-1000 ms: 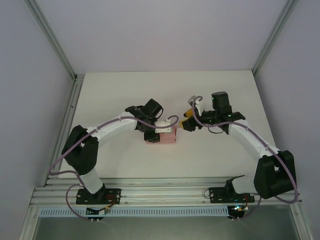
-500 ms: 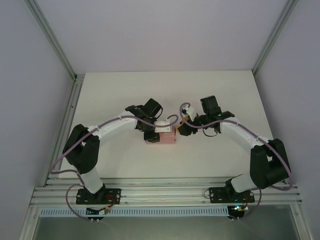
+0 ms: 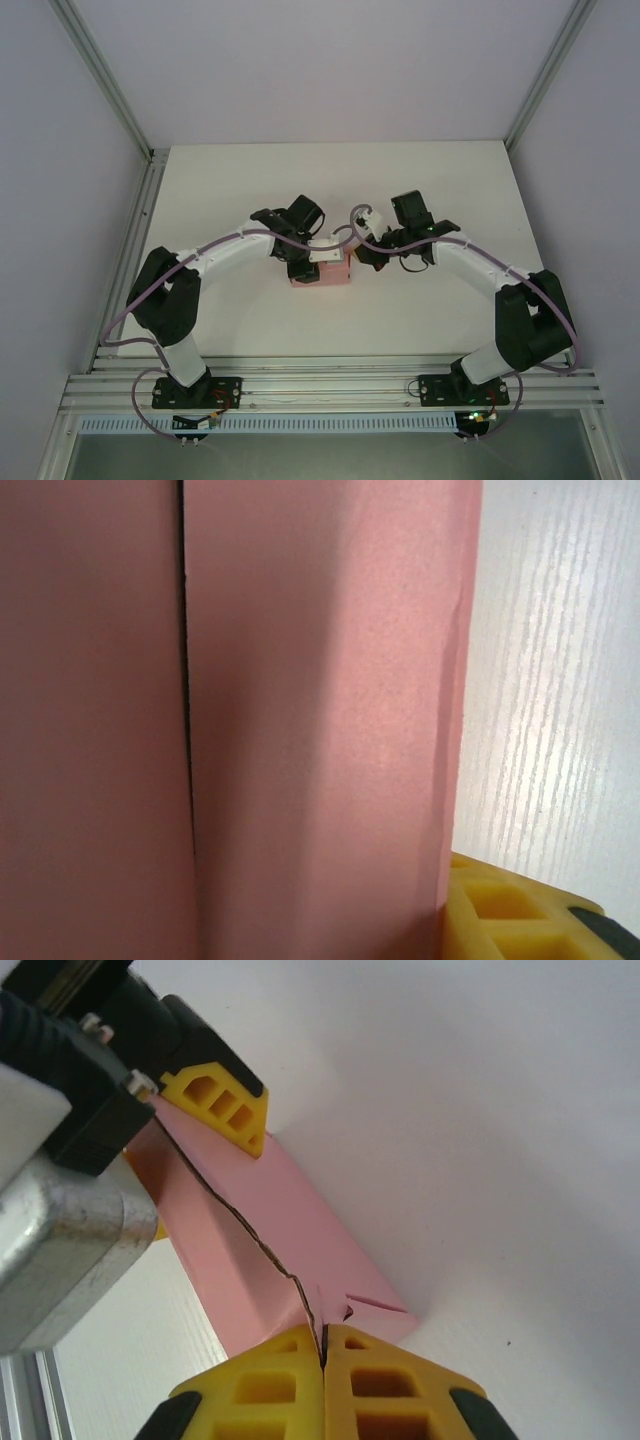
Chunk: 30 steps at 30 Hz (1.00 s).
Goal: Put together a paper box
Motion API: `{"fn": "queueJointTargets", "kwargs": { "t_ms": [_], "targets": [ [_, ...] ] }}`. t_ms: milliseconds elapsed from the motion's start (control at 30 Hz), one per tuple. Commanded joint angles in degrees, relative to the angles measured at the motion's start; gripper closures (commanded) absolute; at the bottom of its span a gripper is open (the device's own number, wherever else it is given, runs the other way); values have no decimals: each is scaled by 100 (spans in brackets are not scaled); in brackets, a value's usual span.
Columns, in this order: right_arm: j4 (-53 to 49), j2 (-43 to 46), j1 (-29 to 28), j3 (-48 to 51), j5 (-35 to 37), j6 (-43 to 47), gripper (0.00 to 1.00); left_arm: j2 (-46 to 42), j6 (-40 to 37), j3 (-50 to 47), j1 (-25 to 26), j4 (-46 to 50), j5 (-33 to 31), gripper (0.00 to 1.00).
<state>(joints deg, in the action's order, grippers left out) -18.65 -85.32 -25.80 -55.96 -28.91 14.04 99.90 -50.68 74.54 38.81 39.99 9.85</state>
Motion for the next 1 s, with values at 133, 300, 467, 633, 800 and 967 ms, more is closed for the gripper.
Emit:
{"fn": "queueJointTargets", "kwargs": {
  "t_ms": [133,300,467,633,800,967],
  "targets": [
    [1008,194,-733,89,1110,-3259,100,414,419,398,-13,-387,-12,62],
    [1387,332,-1071,115,1614,-4029,100,549,498,565,-13,-302,7,62],
    [1585,168,-1076,384,1794,-3919,100,453,505,435,-14,-462,118,60],
    [2029,-16,-1101,879,1959,-3672,100,451,502,386,-12,-510,55,60],
    [2491,-23,-1232,1412,2279,-3354,100,461,543,386,-9,-572,39,58],
    [2877,-29,-1315,1871,2524,-3455,100,458,659,420,-8,-650,-76,56]
  ]
}}
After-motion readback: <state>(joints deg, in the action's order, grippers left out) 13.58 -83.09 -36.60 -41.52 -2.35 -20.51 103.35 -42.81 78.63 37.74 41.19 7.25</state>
